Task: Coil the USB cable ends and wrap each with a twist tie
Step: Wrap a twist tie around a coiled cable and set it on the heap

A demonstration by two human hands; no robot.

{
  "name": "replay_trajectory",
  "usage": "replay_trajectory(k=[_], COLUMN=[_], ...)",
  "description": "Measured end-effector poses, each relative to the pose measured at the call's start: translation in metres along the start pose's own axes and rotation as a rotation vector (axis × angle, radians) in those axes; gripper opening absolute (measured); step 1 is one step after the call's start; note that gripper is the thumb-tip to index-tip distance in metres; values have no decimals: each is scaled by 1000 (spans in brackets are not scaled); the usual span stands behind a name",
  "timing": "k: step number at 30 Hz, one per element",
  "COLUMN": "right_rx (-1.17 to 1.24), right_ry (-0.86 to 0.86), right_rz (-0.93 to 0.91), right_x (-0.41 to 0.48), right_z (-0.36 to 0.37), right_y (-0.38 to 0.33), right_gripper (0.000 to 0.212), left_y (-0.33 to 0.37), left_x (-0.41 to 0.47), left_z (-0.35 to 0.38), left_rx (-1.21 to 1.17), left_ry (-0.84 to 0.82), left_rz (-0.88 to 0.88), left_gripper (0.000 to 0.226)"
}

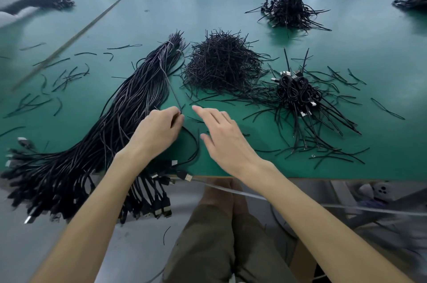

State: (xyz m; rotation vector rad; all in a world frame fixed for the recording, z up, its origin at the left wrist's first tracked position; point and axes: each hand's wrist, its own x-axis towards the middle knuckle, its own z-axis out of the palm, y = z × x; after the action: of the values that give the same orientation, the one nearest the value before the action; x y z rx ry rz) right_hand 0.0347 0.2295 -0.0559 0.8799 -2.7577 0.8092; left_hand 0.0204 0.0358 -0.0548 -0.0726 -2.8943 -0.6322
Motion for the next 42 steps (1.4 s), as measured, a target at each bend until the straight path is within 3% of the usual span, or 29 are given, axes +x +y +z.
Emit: replay_trajectory(k=[6, 8, 12, 17, 20, 25, 35, 42], right_rx=[-76, -156, -187, -362, -505, -565, -602, -552], right_ry=[-30, -50, -65, -186, -294, -418, -278, -218], right_rz=[71, 101, 155, 145, 107, 139, 257, 210], right_x=[8, 12, 22, 34, 41, 50, 11, -11], right_z=[16, 22, 26, 19, 15, -9, -56, -68], right_y=[-15, -19, -28, -38, -44, -31, 25, 37], right_gripper=[50, 45, 21, 41, 45, 42, 38, 36], left_y=[-2, -9, -35, -66, -72, -73, -77, -74], left_x=[2, 6, 23, 40, 46, 48, 46, 46], left_z=[5, 5, -1, -2, 0, 4, 6, 6], left_rx=[-52, 75, 374, 392, 433, 454, 419, 386], left_ry=[169, 230, 139, -16, 25, 73, 97, 132], left_rz=[-49, -41, -155, -248, -234, -220, -243, -240], left_gripper=[23, 17, 59, 58, 55, 70, 68, 67])
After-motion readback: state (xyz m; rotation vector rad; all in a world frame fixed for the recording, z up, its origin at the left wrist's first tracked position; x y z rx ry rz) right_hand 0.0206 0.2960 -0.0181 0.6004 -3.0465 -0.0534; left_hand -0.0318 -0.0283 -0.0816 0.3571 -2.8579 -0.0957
